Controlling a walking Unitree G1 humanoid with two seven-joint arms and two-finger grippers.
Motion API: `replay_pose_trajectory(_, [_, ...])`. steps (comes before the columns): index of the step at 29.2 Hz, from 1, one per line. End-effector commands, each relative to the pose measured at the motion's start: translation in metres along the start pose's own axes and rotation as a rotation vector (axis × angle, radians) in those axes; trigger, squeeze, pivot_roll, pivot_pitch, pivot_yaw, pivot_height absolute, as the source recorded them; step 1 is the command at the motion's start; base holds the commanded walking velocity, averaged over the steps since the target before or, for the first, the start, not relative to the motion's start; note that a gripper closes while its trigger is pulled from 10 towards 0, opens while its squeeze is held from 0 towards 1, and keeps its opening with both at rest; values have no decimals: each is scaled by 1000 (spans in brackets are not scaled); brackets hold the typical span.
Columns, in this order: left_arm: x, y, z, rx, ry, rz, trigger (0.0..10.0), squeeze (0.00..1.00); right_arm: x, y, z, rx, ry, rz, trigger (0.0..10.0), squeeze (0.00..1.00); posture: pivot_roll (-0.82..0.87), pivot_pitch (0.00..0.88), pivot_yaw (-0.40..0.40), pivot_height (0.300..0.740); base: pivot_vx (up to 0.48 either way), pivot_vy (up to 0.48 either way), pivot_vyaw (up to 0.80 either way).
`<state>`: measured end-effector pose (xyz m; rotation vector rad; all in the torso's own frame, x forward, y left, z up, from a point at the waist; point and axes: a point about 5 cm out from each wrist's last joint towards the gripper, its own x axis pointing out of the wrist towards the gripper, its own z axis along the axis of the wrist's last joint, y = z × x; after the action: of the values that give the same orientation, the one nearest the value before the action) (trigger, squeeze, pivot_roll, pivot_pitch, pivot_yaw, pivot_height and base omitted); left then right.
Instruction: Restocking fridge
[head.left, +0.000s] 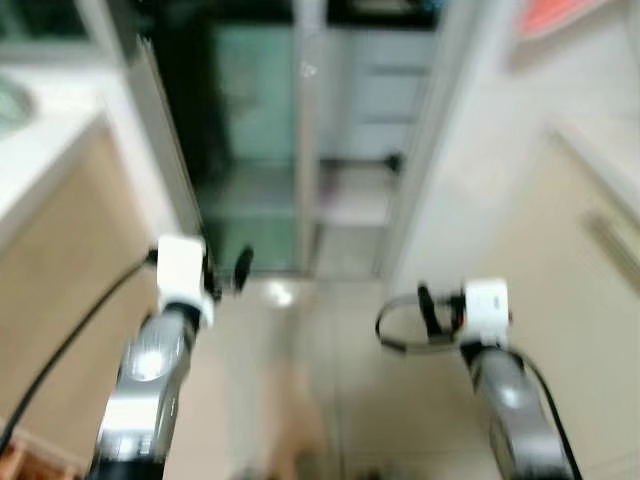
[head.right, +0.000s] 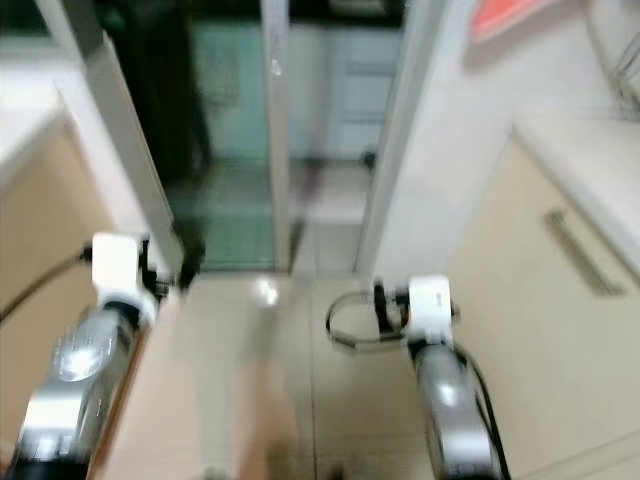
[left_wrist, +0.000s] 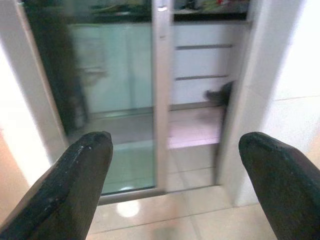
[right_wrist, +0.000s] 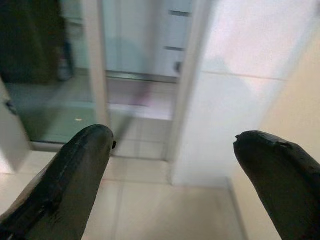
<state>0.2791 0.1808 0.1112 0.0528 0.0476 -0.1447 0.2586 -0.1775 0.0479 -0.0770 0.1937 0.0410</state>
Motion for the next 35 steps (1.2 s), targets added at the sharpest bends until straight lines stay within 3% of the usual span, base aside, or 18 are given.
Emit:
replay_pose_trajectory(1, [-2,2,-3,10,7,17,10000,0,2,1,4,11,-25,14,10000,1000,-82,0,-21,740,-386,0,0])
replay_pose_trajectory(3, [-3,4,-5,-26,15,34,10000,0,1,1,8,21,-57,20,10000,1000,-82,0,-23,740,-386,0,0])
replay_pose_trajectory(4, [-3,4,-6,-38,16,35,10000,102,1,0,9,20,-71,15,10000,1000,-82,0,-23,740,-394,0,0])
replay_pose_trajectory(5, [-3,4,-6,-38,16,35,10000,102,1,0,9,20,-71,15,10000,1000,-82,0,-23,740,-394,0,0])
replay_pose_trajectory(6, [-3,5,-6,-43,16,45,10000,988,2,0,11,23,-81,8,10000,1000,-82,0,-23,740,-401,0,0])
replay_pose_trajectory(7, [-3,6,-7,-45,18,50,10000,1000,2,-1,11,23,-83,7,10000,1000,-83,0,-23,740,-405,0,0])
replay_pose_trajectory(17, [-1,4,-11,-42,27,61,10000,1000,0,6,11,-11,-108,66,10000,1000,-87,0,-23,740,-414,0,0])
replay_pose_trajectory(18, [-1,3,-11,-42,17,59,10000,63,0,6,10,-16,-104,64,10000,1000,-88,0,-23,740,0,0,0])
replay_pose_trajectory(19, [0,3,-9,5,7,63,10000,0,0,6,9,-20,-92,69,10000,1000,-90,0,-20,740,0,0,0])
replay_pose_trajectory(22, [1,3,-9,79,8,79,10000,0,1,5,7,-31,-83,66,10000,988,-91,0,-20,740,0,0,0])
replay_pose_trajectory(23, [2,3,-10,59,12,78,10000,0,1,5,7,-32,-85,62,10000,690,-92,0,-21,740,0,0,0])
replay_pose_trajectory(24, [3,4,-10,26,11,77,10000,0,1,4,7,-32,-85,57,10000,510,-89,0,-21,740,0,0,0])
replay_pose_trajectory(25, [3,5,-10,11,4,77,10000,0,2,4,6,-27,-84,58,10000,176,-88,0,-22,740,0,0,0])
replay_pose_trajectory(26, [3,6,-9,6,0,78,10000,0,2,4,6,-24,-83,58,10000,0,-85,0,-22,740,0,259,0])
replay_pose_trajectory(35, [5,7,-11,-29,-8,109,10000,0,6,8,6,-20,-82,78,10000,0,-65,0,-46,740,0,455,0])
